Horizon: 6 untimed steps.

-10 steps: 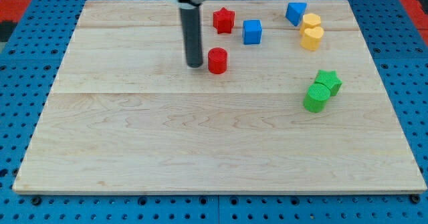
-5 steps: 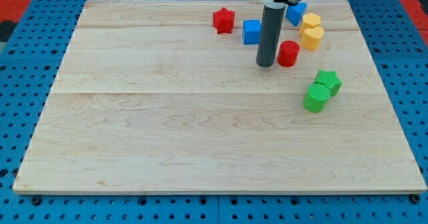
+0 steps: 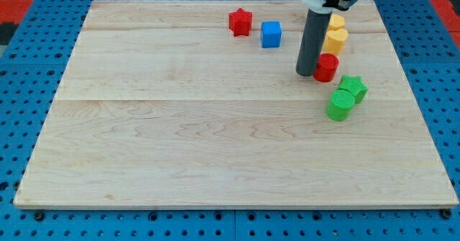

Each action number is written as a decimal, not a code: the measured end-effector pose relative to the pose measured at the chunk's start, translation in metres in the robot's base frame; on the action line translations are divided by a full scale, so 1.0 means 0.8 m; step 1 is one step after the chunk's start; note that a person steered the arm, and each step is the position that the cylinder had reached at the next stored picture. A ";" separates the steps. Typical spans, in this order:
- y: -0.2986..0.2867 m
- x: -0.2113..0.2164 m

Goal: Slide the red circle into the green star

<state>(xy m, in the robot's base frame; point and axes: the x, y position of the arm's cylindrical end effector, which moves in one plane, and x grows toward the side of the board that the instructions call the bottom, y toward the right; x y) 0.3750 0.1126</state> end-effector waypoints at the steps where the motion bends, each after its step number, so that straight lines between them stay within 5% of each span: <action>1: 0.004 -0.051; 3: 0.071 -0.004; 4: 0.021 -0.017; 5: -0.111 -0.051; 6: -0.167 -0.121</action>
